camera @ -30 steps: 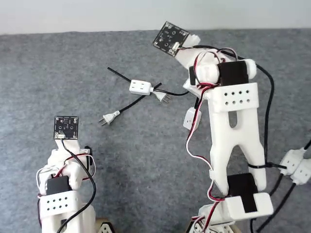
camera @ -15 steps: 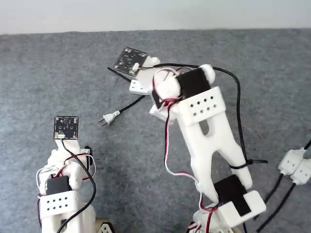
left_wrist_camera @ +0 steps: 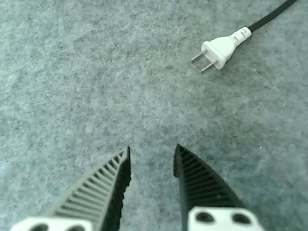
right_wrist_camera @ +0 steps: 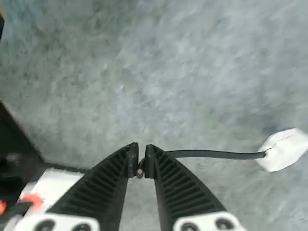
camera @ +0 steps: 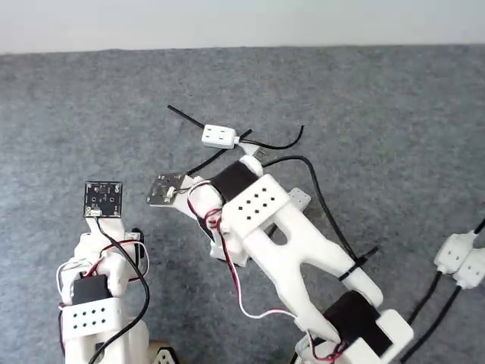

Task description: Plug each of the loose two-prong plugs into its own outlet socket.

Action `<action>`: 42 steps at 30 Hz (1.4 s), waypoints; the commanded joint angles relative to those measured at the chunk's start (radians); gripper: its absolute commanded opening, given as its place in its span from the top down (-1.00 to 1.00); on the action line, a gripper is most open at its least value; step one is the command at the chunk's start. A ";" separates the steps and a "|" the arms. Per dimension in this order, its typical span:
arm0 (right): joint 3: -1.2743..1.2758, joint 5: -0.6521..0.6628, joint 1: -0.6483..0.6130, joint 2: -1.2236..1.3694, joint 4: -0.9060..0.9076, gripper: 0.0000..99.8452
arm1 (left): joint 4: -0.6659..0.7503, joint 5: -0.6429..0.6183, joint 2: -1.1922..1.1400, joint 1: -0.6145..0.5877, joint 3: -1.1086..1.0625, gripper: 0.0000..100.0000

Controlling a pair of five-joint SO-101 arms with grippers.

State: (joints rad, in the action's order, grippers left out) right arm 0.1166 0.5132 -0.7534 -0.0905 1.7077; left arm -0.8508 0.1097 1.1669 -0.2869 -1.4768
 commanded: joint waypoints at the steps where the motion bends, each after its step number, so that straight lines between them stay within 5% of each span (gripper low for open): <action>1: -0.002 -0.017 0.021 -0.071 -0.061 0.95 | 0.028 0.011 0.017 0.006 -0.001 0.72; 8: 0.025 -0.051 0.030 -0.076 -0.056 0.40 | 0.028 0.011 0.017 0.006 -0.001 0.72; 15: 0.025 -0.043 -0.027 -0.076 -0.039 0.64 | 0.028 0.011 0.017 0.005 -0.001 0.72; 21: 0.025 -0.083 -0.240 -0.085 0.090 0.18 | 0.028 0.011 0.017 0.005 -0.001 0.72; 27: -0.032 -0.074 -0.325 -0.085 0.074 0.20 | 0.028 0.011 0.017 0.005 -0.001 0.72; 37: -0.212 -0.158 0.091 -0.074 0.048 0.82 | 0.025 0.011 0.017 0.006 0.004 0.71; 42: -0.126 -0.186 0.323 -0.074 -0.033 0.89 | -0.002 0.011 0.017 0.043 0.004 0.55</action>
State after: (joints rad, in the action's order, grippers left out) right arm -0.0307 0.3567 -0.5677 -0.1243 1.7308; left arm -0.8539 0.1097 1.1669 -0.2578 -1.4768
